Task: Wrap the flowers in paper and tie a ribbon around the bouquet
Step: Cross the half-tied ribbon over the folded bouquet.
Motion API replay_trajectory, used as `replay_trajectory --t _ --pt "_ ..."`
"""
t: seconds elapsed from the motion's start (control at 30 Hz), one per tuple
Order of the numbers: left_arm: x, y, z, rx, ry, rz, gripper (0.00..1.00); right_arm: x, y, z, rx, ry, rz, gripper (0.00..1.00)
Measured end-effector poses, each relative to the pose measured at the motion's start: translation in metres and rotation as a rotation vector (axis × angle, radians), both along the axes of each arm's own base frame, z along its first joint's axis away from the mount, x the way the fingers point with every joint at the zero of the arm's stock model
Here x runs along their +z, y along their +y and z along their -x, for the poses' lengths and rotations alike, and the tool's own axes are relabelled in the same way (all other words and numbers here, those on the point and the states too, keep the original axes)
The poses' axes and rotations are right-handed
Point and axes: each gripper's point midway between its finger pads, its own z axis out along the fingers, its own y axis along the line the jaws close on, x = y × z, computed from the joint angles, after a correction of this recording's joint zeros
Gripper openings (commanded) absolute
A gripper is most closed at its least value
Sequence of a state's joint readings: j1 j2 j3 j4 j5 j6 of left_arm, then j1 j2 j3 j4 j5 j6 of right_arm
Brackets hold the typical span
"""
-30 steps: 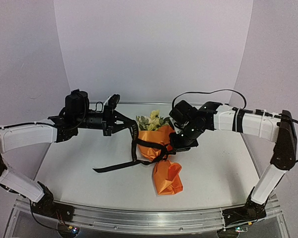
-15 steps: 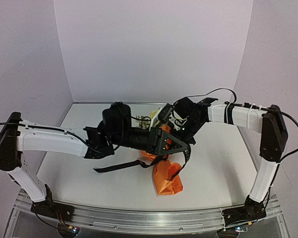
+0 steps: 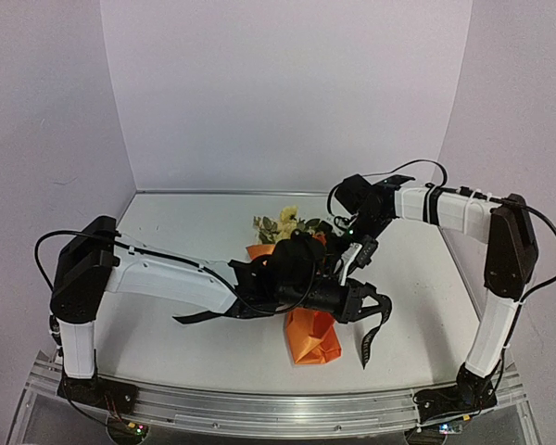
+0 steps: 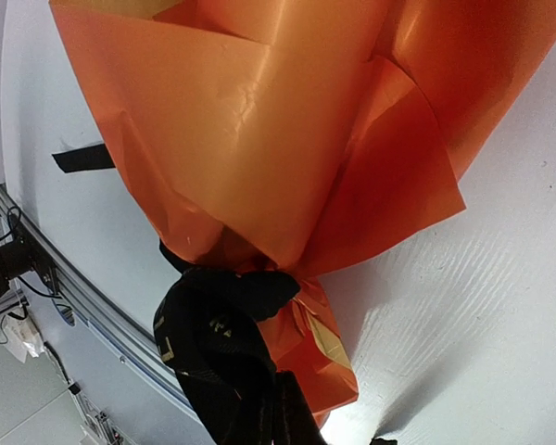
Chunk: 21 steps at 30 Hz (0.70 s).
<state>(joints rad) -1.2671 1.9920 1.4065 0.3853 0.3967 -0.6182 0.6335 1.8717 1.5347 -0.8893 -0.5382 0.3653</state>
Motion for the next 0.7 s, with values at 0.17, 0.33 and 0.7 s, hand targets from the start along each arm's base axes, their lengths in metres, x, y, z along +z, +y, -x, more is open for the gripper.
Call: replay_trajectory --t 0.17,0.33,0.7 --pt "-0.010 -0.009 -0.012 0.061 -0.093 -0.052 0.47 0.000 -0.001 0.004 0.014 0.015 0.002 0.00" --pt "-0.026 -0.007 -0.018 0.065 -0.131 -0.102 0.65 -0.002 -0.004 0.007 0.027 0.026 0.017 0.00" --pt "-0.039 0.002 -0.009 -0.023 -0.257 -0.181 0.78 -0.004 -0.007 0.009 0.036 0.026 0.034 0.00"
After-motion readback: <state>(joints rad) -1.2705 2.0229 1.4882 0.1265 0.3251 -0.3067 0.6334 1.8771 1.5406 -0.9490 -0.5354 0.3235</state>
